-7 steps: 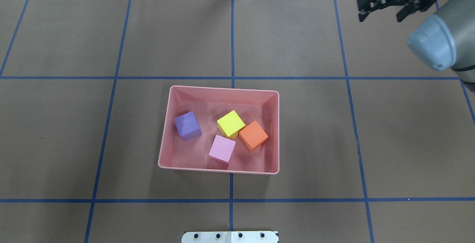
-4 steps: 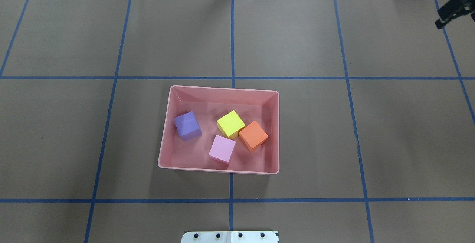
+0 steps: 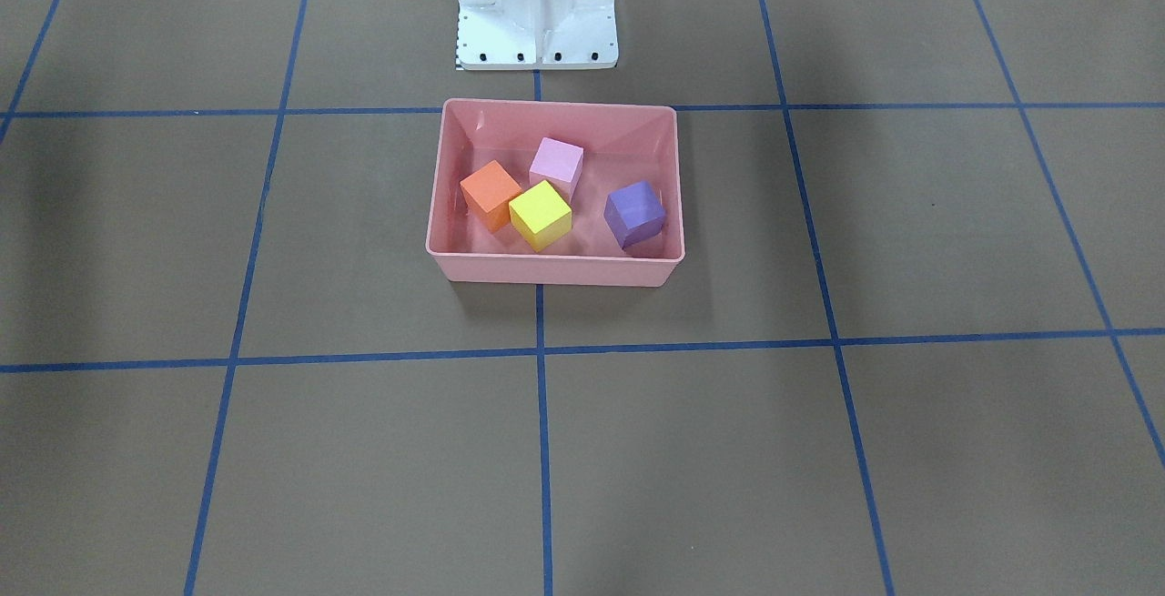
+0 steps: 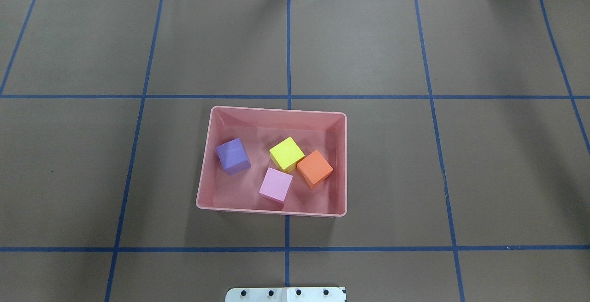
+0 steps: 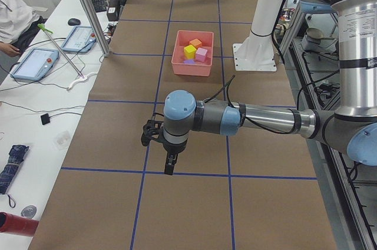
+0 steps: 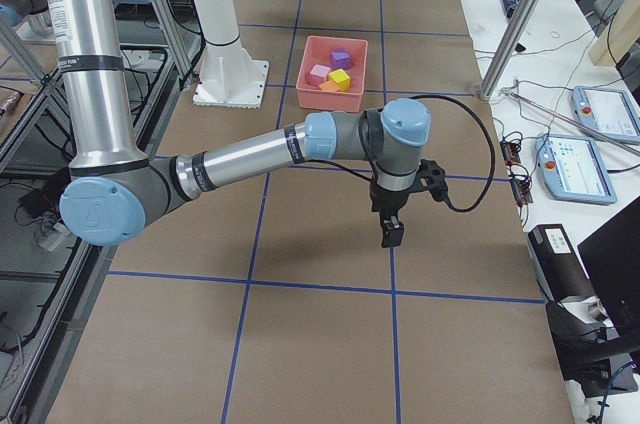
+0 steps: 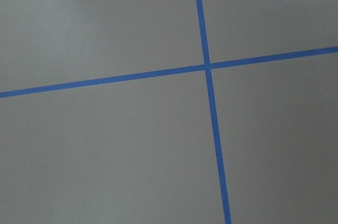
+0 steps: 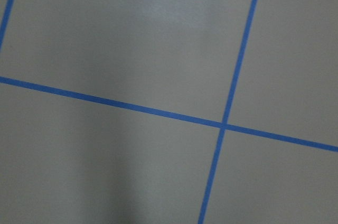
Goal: Place blocks into pink bin with both arms
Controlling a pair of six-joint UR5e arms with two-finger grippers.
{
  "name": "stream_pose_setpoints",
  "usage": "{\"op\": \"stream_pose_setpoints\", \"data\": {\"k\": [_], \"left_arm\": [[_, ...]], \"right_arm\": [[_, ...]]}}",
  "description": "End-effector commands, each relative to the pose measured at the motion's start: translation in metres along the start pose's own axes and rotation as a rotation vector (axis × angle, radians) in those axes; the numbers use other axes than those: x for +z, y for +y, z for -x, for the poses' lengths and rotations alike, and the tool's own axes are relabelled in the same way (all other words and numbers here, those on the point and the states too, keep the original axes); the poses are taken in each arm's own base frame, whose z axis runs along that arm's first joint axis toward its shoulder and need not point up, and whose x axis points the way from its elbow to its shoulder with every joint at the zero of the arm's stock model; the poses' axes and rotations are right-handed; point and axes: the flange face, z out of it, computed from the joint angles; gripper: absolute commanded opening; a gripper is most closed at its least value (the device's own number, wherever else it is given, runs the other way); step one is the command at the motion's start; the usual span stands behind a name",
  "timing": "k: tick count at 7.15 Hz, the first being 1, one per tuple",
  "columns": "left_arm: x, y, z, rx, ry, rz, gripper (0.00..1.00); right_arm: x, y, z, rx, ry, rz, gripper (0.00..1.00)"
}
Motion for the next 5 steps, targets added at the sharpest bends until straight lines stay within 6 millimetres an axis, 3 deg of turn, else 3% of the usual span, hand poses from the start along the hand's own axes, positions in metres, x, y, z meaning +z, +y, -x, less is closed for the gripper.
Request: {"op": "stream_pose_setpoints", "data": {"k": [1,2,3,5], "left_arm": [[0.004,-0.006,-0.005,-0.008,0.082,0.0,1.0],[0.002,0.001,-0.012,-0.006,0.157,-0.011,1.0],[0.021,0.019,0.001,-0.044,0.169,0.027,1.0],[0.015,0.023,0.0,-0.042,0.162,0.02,1.0]], "right_arm": [[0.023,0.068,-0.057,0.049,-0.014,0.032,1.0],[0.025,0.084,-0.068,0.069,-0.009,0.011,1.0],[0.033,0.095,-0.072,0.073,-0.008,-0.002,1.0],[0.036,0.099,-0.073,0.099,-0.01,-0.007,1.0]]}}
